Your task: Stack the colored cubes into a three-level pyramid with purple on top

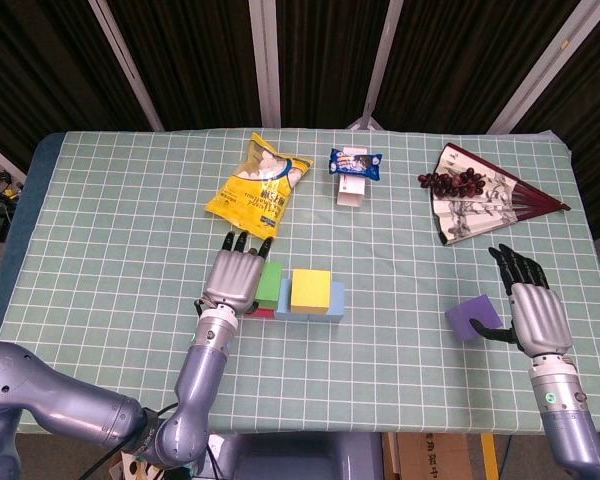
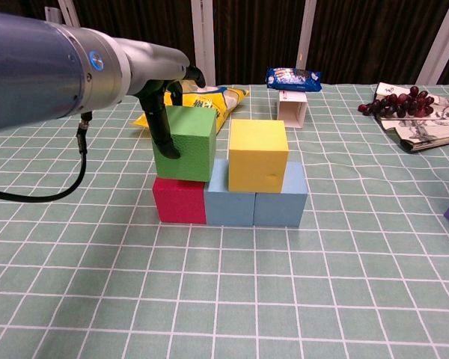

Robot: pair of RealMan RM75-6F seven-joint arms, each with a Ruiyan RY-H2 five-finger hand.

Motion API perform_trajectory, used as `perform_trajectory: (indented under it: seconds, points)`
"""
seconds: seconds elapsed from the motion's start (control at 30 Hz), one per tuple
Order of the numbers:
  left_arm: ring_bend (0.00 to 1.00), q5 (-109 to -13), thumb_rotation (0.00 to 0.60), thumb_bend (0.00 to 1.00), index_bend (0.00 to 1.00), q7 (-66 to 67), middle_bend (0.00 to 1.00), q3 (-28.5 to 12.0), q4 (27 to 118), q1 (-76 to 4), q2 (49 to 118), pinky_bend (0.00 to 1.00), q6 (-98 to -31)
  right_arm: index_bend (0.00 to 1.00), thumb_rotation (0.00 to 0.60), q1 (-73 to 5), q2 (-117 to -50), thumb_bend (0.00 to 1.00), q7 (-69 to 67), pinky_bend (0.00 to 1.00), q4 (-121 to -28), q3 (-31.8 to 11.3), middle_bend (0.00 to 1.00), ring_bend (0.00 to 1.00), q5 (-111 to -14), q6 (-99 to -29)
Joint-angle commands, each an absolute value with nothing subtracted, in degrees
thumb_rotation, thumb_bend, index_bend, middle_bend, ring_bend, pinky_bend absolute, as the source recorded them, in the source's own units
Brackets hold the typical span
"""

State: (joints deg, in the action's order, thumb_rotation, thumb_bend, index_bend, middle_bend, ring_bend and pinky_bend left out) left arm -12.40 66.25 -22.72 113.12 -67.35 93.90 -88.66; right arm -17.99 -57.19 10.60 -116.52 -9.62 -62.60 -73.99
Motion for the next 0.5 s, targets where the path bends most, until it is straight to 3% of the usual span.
perform_trajectory:
  seconds: [0.03,0.5]
  points:
    - [0.05,-12.2,0.600,0.31,0.00,66.3,0.37,-22.8,112.9,-67.5,94.2,0.03,-88.8,0.00,0.600,-17.9,-57.1,0.20,10.5,0.00,-116.7,-9.6,0.00,0.00,-62.7,-73.9]
    - [0.05,-11.4,0.600,0.31,0.00,67.4,0.37,-23.1,111.2,-68.9,95.8,0.03,-89.4,0.00,0.600,-17.8,-56.7,0.20,9.6,0.00,-117.0,-9.9,0.00,0.00,-62.8,-73.5]
